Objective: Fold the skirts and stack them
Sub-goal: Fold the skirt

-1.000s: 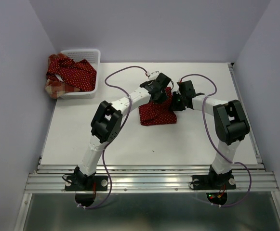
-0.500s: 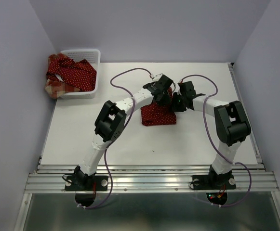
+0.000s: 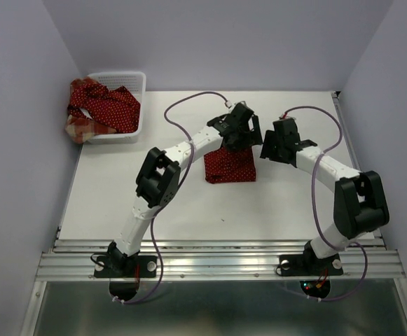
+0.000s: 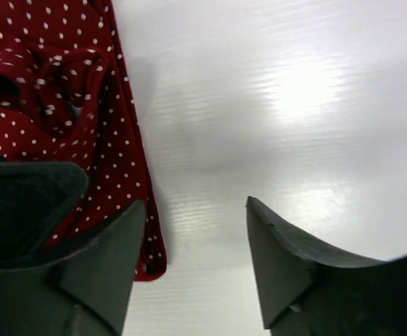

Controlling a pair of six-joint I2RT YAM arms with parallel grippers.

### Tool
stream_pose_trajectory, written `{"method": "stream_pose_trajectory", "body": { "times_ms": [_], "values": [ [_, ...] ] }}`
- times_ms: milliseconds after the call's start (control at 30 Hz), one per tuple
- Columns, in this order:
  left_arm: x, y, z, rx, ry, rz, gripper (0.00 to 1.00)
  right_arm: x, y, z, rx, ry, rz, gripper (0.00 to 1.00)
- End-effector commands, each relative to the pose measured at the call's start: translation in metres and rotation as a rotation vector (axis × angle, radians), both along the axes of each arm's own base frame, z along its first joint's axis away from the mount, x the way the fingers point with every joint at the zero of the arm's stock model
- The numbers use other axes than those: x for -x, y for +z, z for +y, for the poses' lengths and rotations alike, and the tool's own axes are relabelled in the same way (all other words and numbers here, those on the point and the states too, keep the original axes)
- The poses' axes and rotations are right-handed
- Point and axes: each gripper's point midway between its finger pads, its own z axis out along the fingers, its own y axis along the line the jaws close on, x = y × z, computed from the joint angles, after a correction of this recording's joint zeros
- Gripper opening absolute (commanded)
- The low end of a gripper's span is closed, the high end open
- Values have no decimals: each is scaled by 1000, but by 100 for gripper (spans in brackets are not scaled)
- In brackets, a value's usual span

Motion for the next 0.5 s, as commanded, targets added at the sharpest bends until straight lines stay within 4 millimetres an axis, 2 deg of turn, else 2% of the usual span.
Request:
{"method": "stream_pose_trajectory", "body": {
  "times_ms": [0,33,100,133,200,300,333,367,400,433,467],
  "values": [
    [19,124,-34,202,-133,-176,99,3,43,-10,26,-59,-121,70],
    [22,134,-33,208,-155,-189,99,9,53,-15,31,-71,-150,85],
    [23,147,-30,211,-159,-213,99,14,64,-17,26,-63,-179,100],
    [23,159,-24,205,-147,-244,99,17,76,-15,10,-44,-208,100],
    [20,167,-14,183,-120,-277,99,21,85,-11,-8,-9,-229,100],
    [14,178,12,130,-41,-323,99,23,99,3,-46,83,-265,100],
    [10,178,30,111,-4,-321,99,23,104,14,-76,151,-274,100],
    [8,176,40,101,14,-318,99,23,108,21,-96,187,-280,100],
    [0,157,62,64,58,-285,99,21,111,32,-130,236,-286,100],
    [-1,167,80,64,99,-300,99,20,121,47,-182,308,-307,100],
    [-1,140,100,15,145,-264,99,18,119,59,-205,349,-299,100]
  ]
}}
